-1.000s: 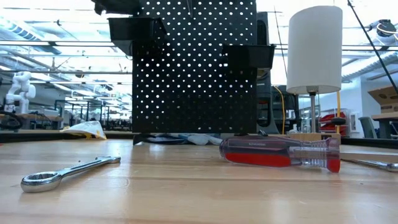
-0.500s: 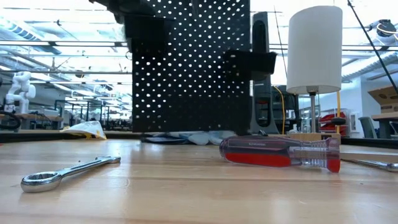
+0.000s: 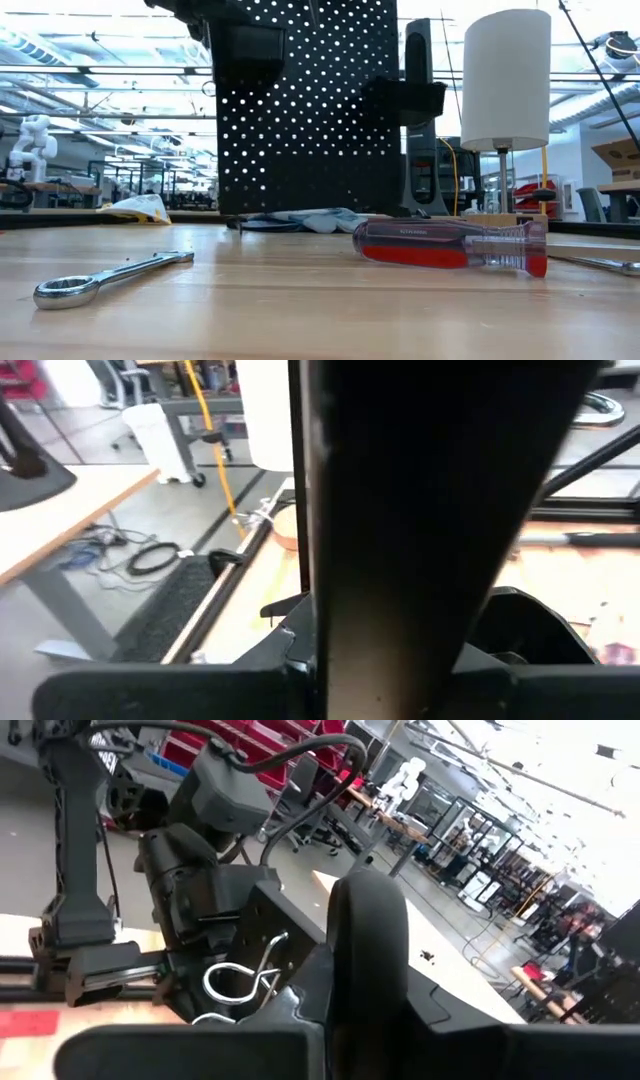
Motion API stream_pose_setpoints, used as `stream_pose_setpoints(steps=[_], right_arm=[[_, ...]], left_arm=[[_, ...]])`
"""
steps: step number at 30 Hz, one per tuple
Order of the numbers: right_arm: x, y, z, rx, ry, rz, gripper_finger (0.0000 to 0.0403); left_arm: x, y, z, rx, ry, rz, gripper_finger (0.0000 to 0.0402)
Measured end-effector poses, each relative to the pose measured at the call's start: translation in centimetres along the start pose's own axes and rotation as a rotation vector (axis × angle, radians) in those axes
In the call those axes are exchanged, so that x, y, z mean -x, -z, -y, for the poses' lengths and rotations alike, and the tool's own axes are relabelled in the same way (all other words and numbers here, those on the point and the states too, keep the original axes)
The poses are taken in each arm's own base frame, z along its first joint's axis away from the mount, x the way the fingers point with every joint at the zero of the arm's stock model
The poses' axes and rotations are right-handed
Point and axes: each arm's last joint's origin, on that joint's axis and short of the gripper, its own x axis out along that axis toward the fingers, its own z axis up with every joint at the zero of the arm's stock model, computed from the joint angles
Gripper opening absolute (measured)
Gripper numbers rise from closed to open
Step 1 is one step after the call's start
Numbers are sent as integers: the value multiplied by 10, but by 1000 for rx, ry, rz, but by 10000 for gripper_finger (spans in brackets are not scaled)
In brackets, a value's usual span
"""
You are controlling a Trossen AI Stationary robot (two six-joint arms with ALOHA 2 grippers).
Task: Hang tools onto peg board
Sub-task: Remove the black scissors from the black peg board
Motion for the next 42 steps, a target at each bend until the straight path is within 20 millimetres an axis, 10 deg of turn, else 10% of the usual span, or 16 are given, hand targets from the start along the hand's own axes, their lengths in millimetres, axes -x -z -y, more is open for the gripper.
stream_pose_setpoints(steps=[42], right_arm=[[37,-34,44,-348,-6,223,38]], left_arm=[[5,7,8,107,245,-76,61]])
